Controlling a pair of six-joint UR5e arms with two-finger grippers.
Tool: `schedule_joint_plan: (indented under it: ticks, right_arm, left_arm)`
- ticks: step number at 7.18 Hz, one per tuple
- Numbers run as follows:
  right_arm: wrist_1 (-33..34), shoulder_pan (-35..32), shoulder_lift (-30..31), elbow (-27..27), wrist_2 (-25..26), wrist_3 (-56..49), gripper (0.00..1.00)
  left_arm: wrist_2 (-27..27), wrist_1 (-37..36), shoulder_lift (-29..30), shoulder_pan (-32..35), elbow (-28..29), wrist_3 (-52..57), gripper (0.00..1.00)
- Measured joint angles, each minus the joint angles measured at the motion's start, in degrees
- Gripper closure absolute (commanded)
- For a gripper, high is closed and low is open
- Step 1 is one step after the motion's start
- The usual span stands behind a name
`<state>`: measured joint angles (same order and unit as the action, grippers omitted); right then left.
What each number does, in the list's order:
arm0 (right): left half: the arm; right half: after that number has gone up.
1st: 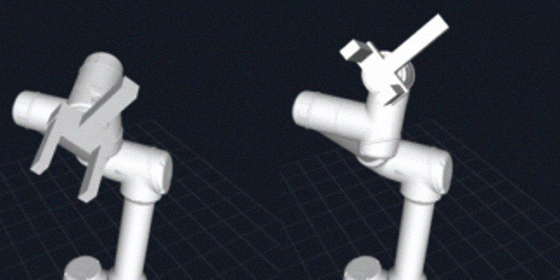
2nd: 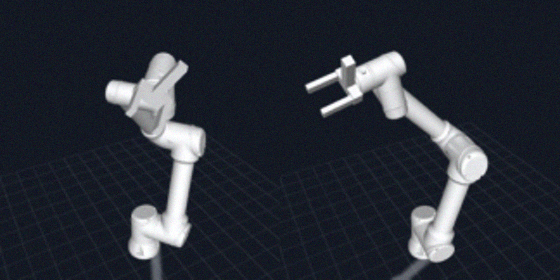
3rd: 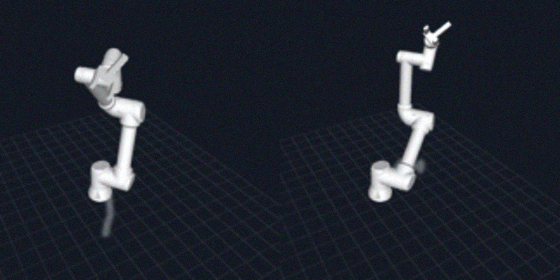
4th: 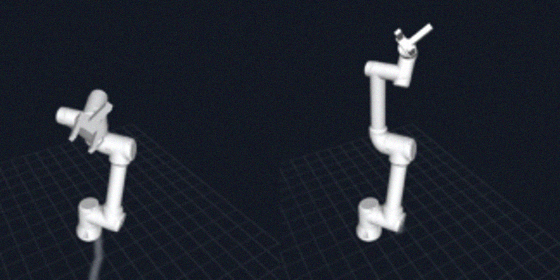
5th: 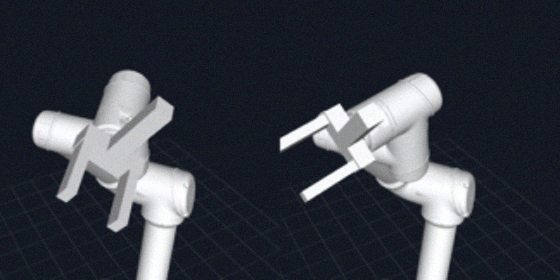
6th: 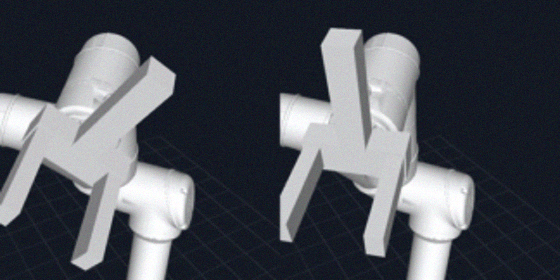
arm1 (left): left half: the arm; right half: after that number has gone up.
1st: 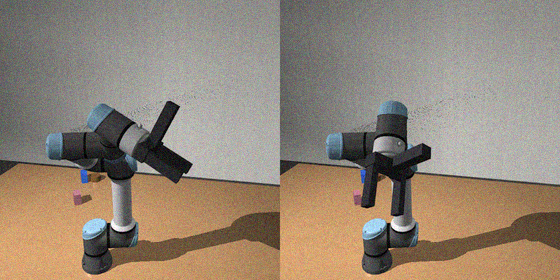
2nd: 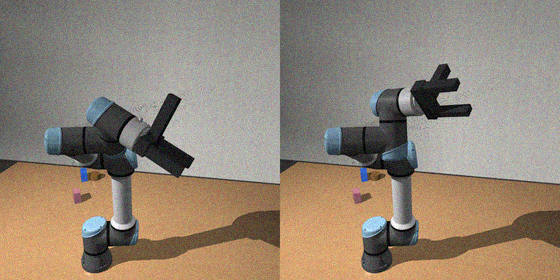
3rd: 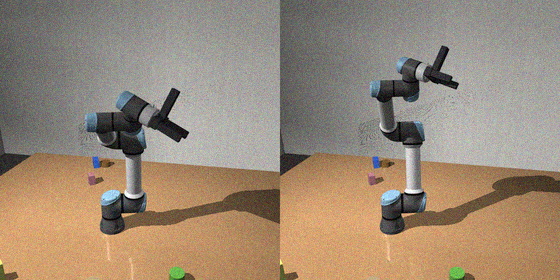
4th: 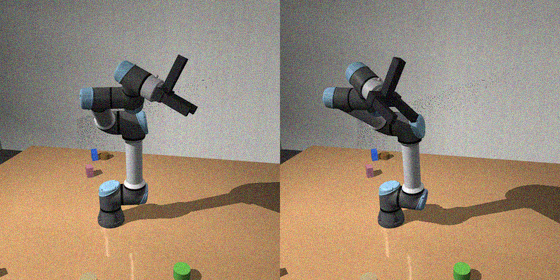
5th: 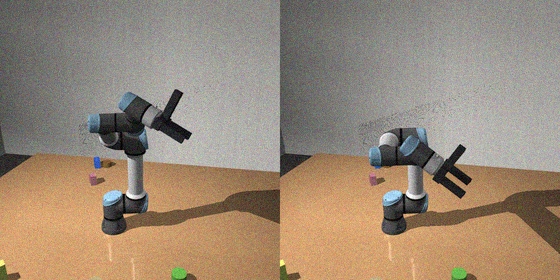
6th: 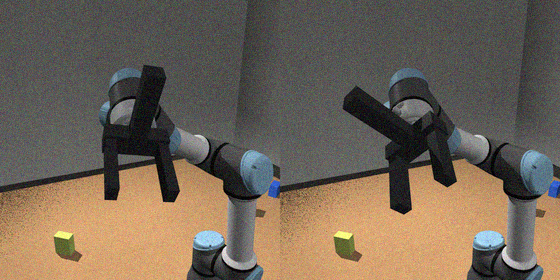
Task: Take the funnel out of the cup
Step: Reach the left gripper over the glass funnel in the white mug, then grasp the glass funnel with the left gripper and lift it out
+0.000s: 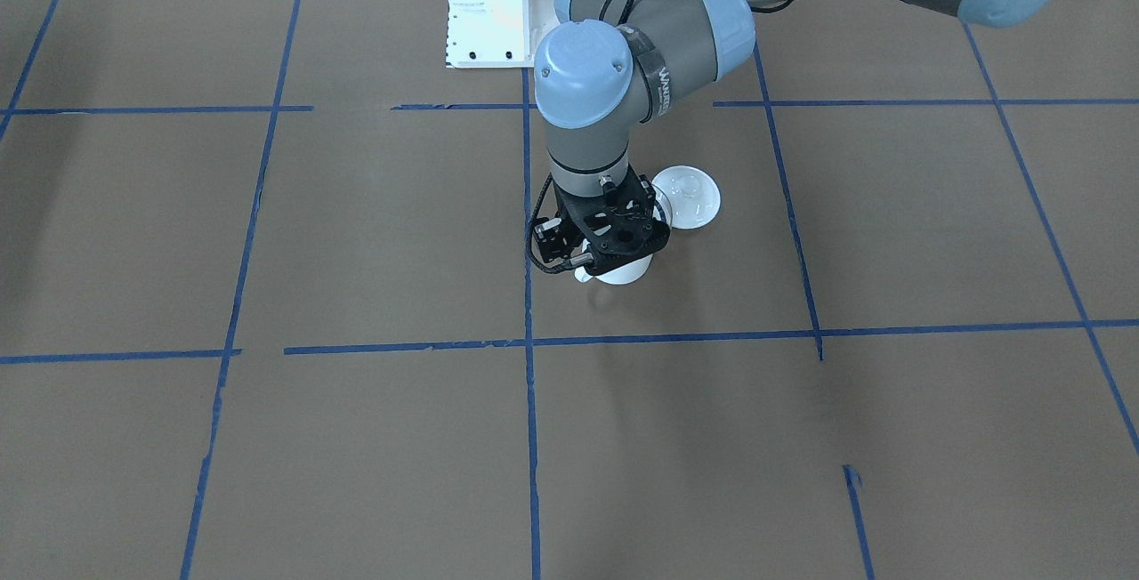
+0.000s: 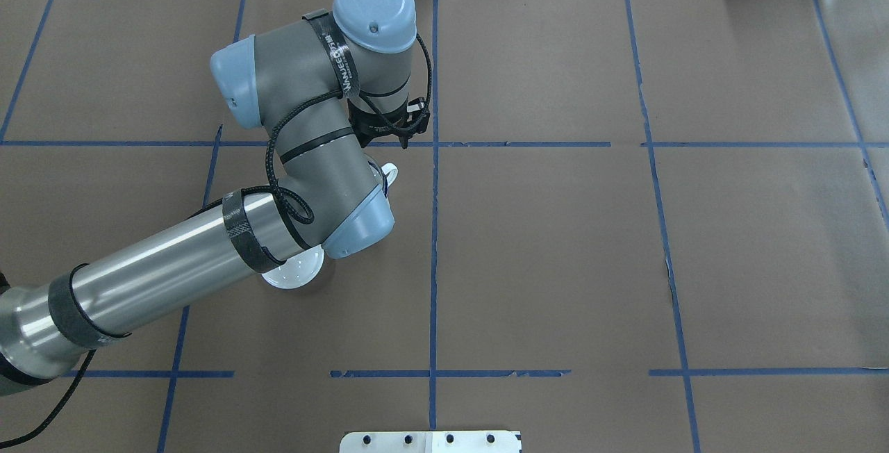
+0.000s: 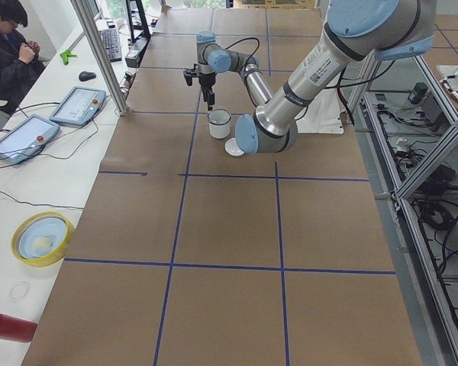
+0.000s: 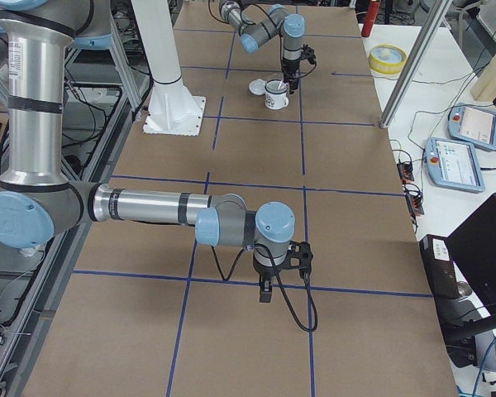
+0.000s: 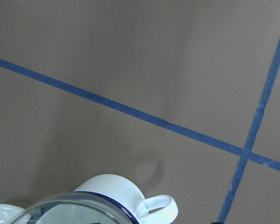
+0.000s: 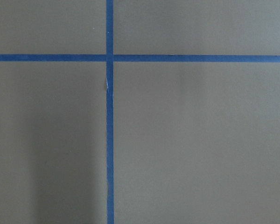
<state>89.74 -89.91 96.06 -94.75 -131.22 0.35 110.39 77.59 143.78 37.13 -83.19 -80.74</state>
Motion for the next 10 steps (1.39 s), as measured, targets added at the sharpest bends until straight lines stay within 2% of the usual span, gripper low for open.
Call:
schedule_joint_plan:
  ticks: [1,3,5,9,10]
  right_arm:
    - [0.0,0.0,0.0,0.0,0.0,0.0,0.0]
    - [0.0,0.0,0.0,0.0,0.0,0.0,0.0]
    - [0.0,0.0,0.0,0.0,0.0,0.0,0.0]
    - [0.0,0.0,0.0,0.0,0.0,0.0,0.0]
    - [0.0,0.0,0.0,0.0,0.0,0.0,0.0]
  left_arm:
    - [0.0,-0.6,0.0,-0.4,-0.1,0.0,0.48]
    - [0.1,-1.1,0.0,-1.1,-0.3,-0.1,0.65]
    - [0.1,-1.1,-0.4,-1.6,-0.4,-0.1,0.68]
    - [0.2,-4.6,-0.9,-1.7,-3.2,-0.1,0.84]
    - [0.2,-5.3,-1.0,-1.7,-3.8,-0.1,1.0]
